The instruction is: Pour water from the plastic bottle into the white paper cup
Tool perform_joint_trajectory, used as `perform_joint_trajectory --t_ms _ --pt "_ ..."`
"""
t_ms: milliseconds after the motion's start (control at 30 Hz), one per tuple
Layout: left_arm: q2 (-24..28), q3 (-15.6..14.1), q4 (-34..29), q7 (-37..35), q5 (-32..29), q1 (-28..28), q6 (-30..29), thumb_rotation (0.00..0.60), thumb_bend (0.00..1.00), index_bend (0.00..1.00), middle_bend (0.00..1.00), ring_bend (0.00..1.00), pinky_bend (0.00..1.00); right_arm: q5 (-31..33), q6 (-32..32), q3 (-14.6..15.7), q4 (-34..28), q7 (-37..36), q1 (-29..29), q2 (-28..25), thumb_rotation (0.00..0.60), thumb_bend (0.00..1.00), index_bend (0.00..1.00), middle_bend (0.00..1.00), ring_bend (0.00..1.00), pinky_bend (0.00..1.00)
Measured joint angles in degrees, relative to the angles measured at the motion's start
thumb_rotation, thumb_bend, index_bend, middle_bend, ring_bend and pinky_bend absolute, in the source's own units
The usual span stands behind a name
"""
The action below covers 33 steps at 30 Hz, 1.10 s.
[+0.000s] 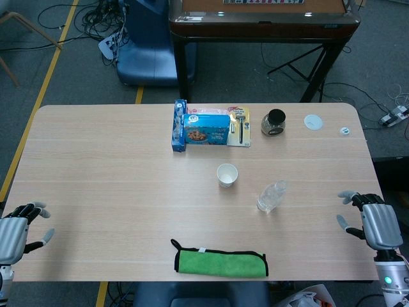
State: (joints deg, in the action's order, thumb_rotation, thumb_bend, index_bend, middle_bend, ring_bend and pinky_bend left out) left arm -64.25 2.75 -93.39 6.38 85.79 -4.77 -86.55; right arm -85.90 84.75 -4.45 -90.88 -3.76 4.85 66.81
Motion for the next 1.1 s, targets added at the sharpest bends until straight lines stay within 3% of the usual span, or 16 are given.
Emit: perform_joint_trajectory --t_ms 167,233,367,400,467,533,567,600,700,800,1100 --pt "0.1 0.1 0.1 -0.2 -0.1 0.2 -0.3 0.6 0.22 0.5 0.34 0.34 0.55 0.5 -0.2 -0.3 0.0 -0.4 0.1 0.4 0.6 0.25 0.38 0.44 0.44 0.35" --pt "0.1 0.1 0.2 -0.4 -0.2 0.2 -0.3 0.6 0.22 0.47 0.34 0.34 0.55 0.8 -0.6 -0.3 0.1 -0.9 0.2 0.4 0.6 0.24 0.37 0.4 0.39 0.35" --pt "0.5 -0.3 0.5 -1.4 0.8 0.1 -0.1 0.6 0.14 0.02 0.44 0.44 0.69 1.1 -0.6 -0.7 0.8 -1.9 0.4 1.3 0.6 0.2 0.25 0.27 0.25 0.35" --pt "0.7 -0.5 0.5 -2.0 1.1 0.1 -0.1 0.6 0.12 0.0 0.45 0.46 0.72 1.2 -0.7 -0.7 1.1 -2.1 0.5 1.7 0.6 0.17 0.21 0.24 0.22 0.35" --pt "1.2 -0.8 0.6 -3.8 2.1 0.1 -0.2 0.6 0.1 0.0 0.42 0.46 0.73 1.3 -1.2 -0.7 1.6 -2.4 0.7 2.2 0.6 0.11 0.15 0.18 0.17 0.34" --pt "1.4 -0.9 0.7 -4.5 2.9 0.2 -0.2 0.6 0.09 0.01 0.27 0.38 0.73 1.5 -1.9 -0.7 1.8 -2.6 1.0 2.5 0.6 0.08 0.12 0.14 0.14 0.31" --pt "1.5 -0.9 0.7 -4.1 2.9 0.2 -0.3 0.6 0.09 0.07 0.15 0.3 0.73 1.6 -2.4 -0.7 2.0 -2.7 1.3 2.8 0.6 0.06 0.12 0.13 0.13 0.31" --pt "1.5 -0.9 0.7 -3.5 2.7 0.3 -0.5 0.6 0.09 0.15 0.09 0.26 0.71 1.7 -2.8 -0.7 2.1 -2.8 1.5 3.0 0.6 0.05 0.12 0.13 0.12 0.3" --pt "1.4 -0.7 0.6 -0.3 1.4 0.5 -0.7 0.6 0.09 0.34 0.08 0.23 0.6 2.2 -4.4 -0.7 2.3 -3.7 2.1 3.5 0.6 0.03 0.1 0.11 0.11 0.29" --pt "1.4 -0.4 0.3 0.8 0.0 0.7 -0.6 0.6 0.1 0.36 0.08 0.23 0.56 3.1 -6.7 -0.9 2.9 -4.7 3.2 4.2 0.6 0.01 0.1 0.09 0.08 0.27" --pt "1.5 -0.1 -0.2 1.3 -1.0 0.8 -0.1 0.6 0.1 0.37 0.08 0.23 0.56 5.5 -12.2 -3.0 7.4 -8.3 7.4 8.8 0.6 0.01 0.1 0.09 0.08 0.22"
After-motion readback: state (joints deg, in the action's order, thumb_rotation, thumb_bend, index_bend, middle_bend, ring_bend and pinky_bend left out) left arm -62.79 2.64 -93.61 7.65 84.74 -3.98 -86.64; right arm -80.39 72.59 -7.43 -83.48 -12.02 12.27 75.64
